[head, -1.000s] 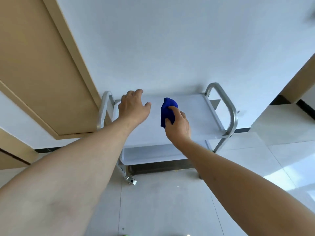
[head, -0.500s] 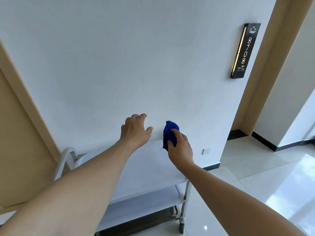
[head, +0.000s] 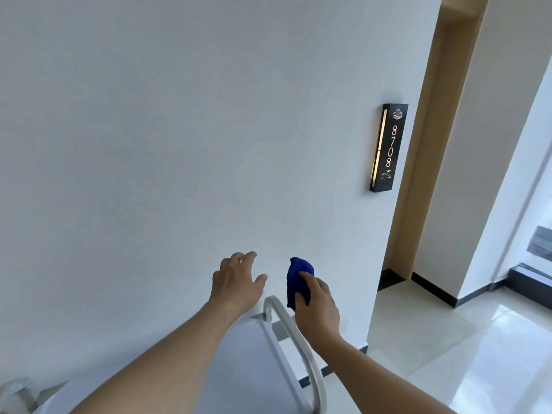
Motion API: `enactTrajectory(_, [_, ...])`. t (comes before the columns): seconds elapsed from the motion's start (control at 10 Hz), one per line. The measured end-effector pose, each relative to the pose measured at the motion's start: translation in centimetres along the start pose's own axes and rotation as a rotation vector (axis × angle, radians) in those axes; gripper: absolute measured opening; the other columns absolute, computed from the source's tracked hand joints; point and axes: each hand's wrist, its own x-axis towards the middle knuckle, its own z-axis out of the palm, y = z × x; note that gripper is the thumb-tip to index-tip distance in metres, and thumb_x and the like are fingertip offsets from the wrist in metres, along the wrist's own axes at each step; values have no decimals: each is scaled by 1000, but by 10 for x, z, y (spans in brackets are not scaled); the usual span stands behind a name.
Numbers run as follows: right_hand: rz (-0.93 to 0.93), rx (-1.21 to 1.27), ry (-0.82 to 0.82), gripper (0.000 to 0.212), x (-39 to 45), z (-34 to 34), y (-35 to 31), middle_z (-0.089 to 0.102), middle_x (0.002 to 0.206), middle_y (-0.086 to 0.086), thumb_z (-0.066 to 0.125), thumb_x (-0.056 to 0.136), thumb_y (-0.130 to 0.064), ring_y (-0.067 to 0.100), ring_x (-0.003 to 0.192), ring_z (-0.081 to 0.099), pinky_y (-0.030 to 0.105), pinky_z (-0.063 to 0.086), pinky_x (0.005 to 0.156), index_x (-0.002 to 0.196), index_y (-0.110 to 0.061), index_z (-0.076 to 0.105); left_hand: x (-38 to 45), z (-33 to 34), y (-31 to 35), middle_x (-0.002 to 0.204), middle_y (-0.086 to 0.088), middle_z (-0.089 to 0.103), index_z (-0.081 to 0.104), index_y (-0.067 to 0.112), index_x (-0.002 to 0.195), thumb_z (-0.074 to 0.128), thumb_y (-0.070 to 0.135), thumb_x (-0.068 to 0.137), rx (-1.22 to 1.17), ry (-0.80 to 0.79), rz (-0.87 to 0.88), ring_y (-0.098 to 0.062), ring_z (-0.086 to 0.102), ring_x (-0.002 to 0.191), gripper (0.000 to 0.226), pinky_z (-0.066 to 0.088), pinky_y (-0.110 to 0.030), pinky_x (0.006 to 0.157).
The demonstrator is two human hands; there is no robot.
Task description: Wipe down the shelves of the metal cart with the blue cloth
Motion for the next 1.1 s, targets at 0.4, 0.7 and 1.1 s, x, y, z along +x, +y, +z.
enactTrajectory(0.4, [45, -243, -86, 44, 91, 60, 76, 46, 141, -9, 44, 102, -22, 19, 112, 51, 33, 47, 84, 144, -34, 44, 86, 87, -39, 147, 0, 40, 35, 26, 145, 47, 48, 94, -30, -133, -81, -23, 34, 134, 57, 37, -39, 102])
enactTrajectory(0.7, [-48, -585, -848, 74, 79, 121, 165, -19, 165, -1, 52, 96, -44, 33, 148, 6, 40, 41, 108, 158, -34, 12, 72, 128, -56, 146, 1, 39, 34, 25, 145, 46, 47, 94, 39, -171, -271, -22, 32, 134, 57, 37, -37, 103])
enactTrajectory(1.1, [-233, -504, -874, 58, 124, 85, 143, 23, 160, -2, 50, 95, -49, 26, 142, 26, 43, 44, 102, 148, -27, 38, 74, 110, -1, 148, 0, 37, 34, 26, 145, 46, 44, 95, 122, -49, -206, -22, 32, 135, 54, 35, -37, 106])
